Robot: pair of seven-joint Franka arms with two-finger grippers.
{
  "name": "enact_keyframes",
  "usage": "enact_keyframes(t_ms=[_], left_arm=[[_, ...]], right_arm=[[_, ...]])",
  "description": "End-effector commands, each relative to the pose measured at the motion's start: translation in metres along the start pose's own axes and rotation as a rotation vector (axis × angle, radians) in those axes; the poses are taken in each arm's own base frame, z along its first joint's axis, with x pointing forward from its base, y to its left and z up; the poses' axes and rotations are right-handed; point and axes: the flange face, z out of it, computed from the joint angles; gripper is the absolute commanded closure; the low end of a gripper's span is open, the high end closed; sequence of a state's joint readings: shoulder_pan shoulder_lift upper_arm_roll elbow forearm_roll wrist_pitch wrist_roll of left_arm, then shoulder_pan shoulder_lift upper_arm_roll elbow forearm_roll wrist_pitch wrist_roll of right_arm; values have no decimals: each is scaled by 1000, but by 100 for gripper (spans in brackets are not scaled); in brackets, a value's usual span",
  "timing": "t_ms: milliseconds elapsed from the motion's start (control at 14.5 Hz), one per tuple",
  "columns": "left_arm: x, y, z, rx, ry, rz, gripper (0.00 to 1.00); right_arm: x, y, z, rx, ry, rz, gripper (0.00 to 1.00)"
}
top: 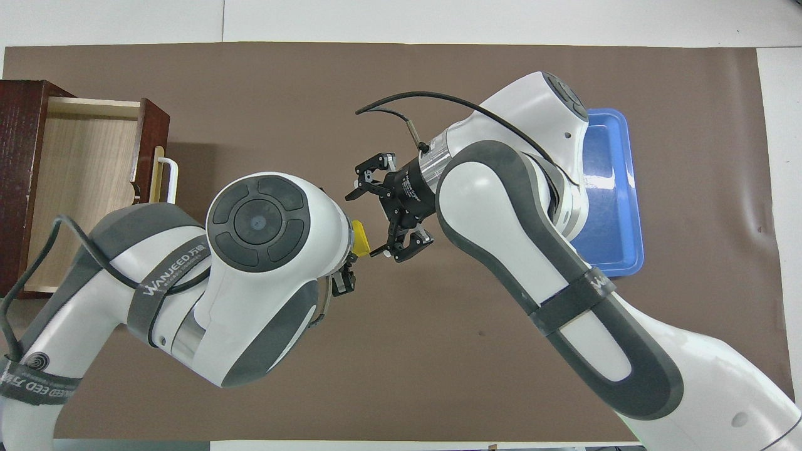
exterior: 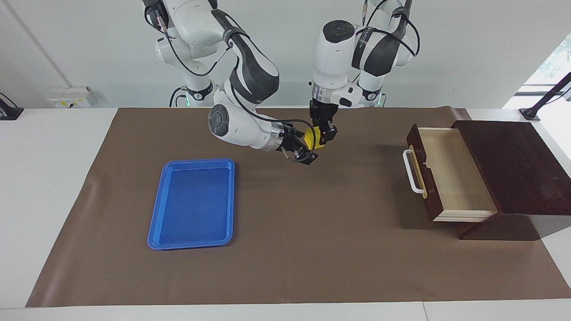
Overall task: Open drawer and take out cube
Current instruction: 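Bring the cube to the right gripper and close the right gripper on it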
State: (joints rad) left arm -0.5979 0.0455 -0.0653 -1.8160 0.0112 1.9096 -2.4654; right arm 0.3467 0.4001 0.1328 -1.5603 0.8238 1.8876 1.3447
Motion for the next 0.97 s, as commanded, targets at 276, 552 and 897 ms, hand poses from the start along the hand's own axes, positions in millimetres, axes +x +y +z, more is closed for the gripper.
enact_keyframes(t_ms=[276,552,897], left_arm=[[2,2,-1,2,-15,-27,100],[4,3,0,5,-11,-32,100],[4,4,0,4,-10,-45,100]], right_arm=[[-5,9,11,-28,5,-68,0],[-9,23,4,-28,7,-71,0],[-5,24,7,12,-8,-26,0]])
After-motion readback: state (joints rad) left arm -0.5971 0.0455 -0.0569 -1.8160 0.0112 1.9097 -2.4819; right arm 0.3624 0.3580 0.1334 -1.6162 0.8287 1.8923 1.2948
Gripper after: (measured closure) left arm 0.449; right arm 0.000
